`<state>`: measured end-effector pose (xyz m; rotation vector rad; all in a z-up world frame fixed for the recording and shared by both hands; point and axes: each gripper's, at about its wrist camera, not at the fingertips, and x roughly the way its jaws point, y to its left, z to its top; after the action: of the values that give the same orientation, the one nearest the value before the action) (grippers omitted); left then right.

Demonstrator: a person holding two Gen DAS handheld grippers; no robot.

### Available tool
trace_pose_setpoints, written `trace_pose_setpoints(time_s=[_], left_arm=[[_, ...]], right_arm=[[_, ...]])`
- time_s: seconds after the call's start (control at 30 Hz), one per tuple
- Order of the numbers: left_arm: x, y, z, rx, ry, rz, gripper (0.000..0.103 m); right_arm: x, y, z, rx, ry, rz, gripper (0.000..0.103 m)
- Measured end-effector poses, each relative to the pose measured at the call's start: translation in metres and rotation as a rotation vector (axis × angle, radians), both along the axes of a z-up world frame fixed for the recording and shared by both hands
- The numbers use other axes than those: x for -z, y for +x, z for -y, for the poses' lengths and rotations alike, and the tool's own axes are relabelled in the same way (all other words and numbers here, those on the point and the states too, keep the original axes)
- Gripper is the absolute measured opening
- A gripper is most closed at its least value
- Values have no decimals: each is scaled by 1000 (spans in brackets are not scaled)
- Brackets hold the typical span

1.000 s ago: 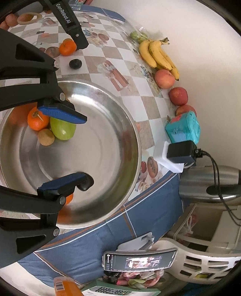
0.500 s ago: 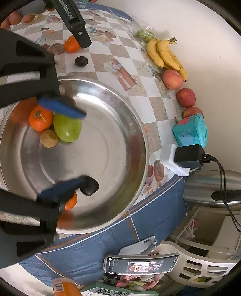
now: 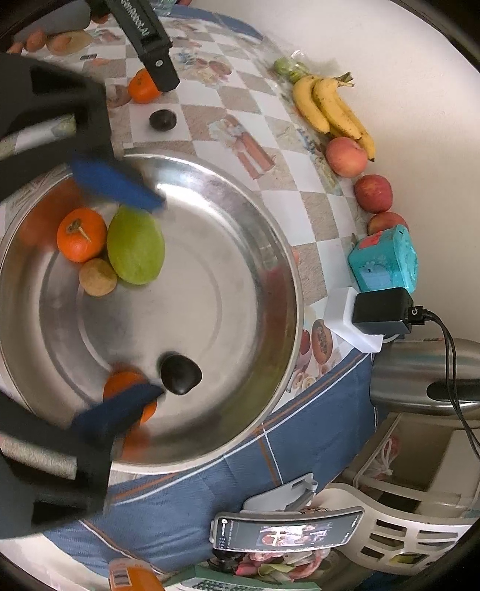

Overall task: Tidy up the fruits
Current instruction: 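Move both grippers back to the fruit cluster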

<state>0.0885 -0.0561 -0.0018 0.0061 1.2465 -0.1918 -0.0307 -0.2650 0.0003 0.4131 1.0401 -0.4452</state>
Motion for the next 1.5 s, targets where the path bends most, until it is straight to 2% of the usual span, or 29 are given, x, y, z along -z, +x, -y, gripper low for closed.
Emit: trace_pose_setpoints(time_s=[0.37,0.63,0.73,0.8,1.1,1.5], left_arm=[[-5,2,-6,11,-21,7,103],[-15,11,-40,-27,53,63,103],[-20,14,-57,-58,111,101,103],[-22,17,-70,-85,119,111,103],[-24,24,-125,-232,67,95,103],[-22,28,-161,-309,3,73,103]], right_arm=[[-3,0,-2,-5,9,27,102],[-4,8,-18,-69,1,23,102],[-6,13,-28,-104,29,40,102],[-8,17,-38,-129,41,47,102],[-10,32,-78,-224,50,47,102],[-13,50,-122,-321,6,25,102]])
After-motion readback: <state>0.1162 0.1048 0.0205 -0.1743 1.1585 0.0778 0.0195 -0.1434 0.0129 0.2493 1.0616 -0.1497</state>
